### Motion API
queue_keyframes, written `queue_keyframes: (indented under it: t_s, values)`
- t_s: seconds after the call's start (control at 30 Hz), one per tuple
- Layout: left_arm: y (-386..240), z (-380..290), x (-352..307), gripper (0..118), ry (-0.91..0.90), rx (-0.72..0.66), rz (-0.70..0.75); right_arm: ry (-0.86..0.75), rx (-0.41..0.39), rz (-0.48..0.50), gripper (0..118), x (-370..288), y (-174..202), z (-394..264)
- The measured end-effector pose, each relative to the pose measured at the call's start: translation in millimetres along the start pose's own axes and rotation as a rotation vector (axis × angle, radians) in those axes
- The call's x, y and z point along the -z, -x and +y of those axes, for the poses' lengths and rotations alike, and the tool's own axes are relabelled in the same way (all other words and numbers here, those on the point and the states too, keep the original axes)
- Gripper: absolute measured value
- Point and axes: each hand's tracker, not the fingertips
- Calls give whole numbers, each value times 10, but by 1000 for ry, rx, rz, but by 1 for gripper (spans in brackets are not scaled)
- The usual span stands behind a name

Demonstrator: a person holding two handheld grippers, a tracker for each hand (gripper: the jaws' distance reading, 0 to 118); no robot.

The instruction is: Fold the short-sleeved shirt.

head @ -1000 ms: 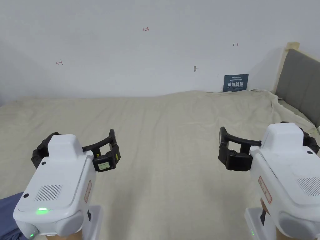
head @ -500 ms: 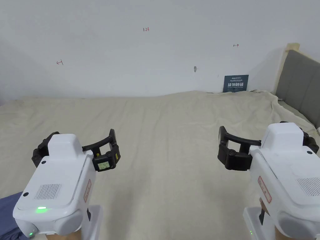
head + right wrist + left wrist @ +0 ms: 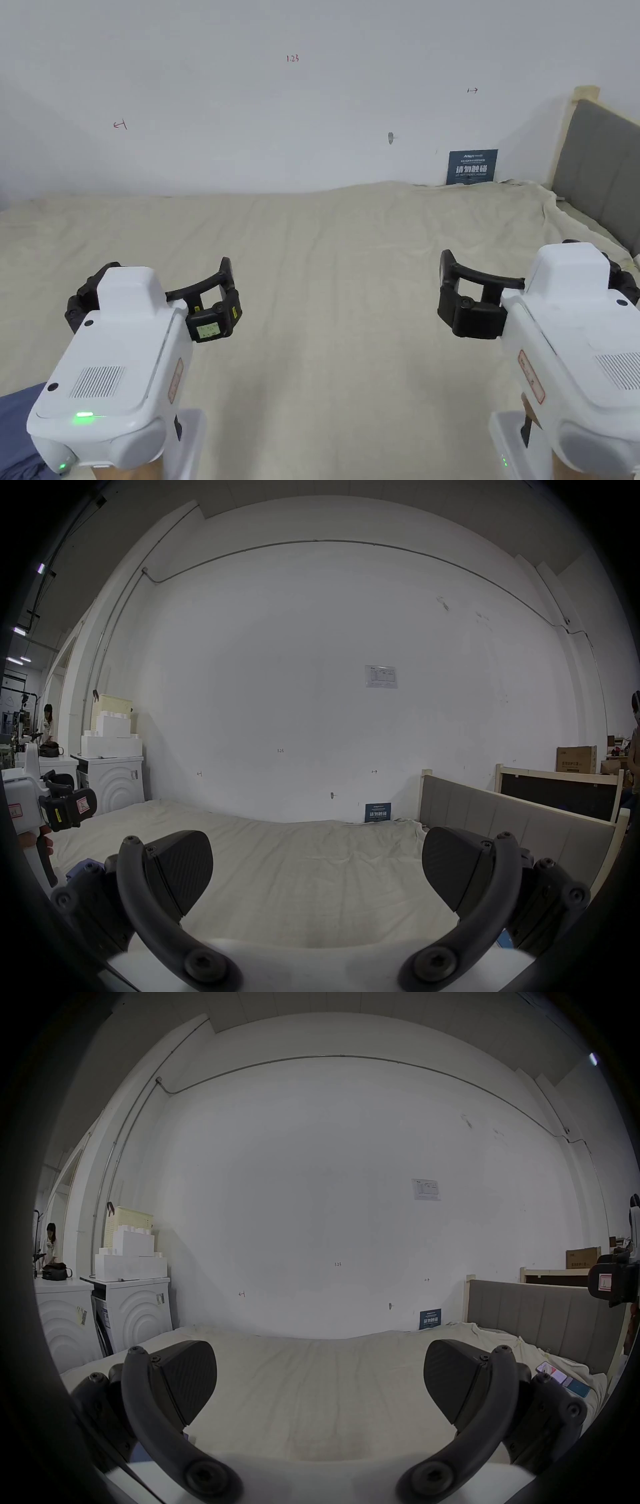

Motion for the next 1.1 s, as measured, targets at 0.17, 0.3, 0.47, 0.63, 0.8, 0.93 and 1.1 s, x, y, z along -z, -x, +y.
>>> queue_keyframes:
  t_s: [0.17, 0.3, 0.47, 0.63, 0.8, 0.93, 1.1]
  values:
    - [-1, 6, -1, 118, -1, 1, 1, -2, 1, 0, 118, -19, 20, 30]
    - [-3, 7, -5, 118, -3, 0, -1, -1, -1, 1, 118, -30, 32, 44]
    - [-5, 4, -3, 118, 2, 2, -5, -1, -5, -1, 118, -39, 45, 60]
    - [-7, 7, -8, 118, 0, -4, -8, 1, -3, -2, 118, -45, 47, 70]
    - [-7, -2, -5, 118, 4, 0, -6, 10, 4, 5, 118, -43, 46, 68]
    - [0, 0, -7, 118, 7, -4, -12, 15, -5, 11, 118, -44, 61, 65]
    - [19, 4, -13, 118, 12, -6, -18, 86, 103, 4, 118, -26, 100, 70]
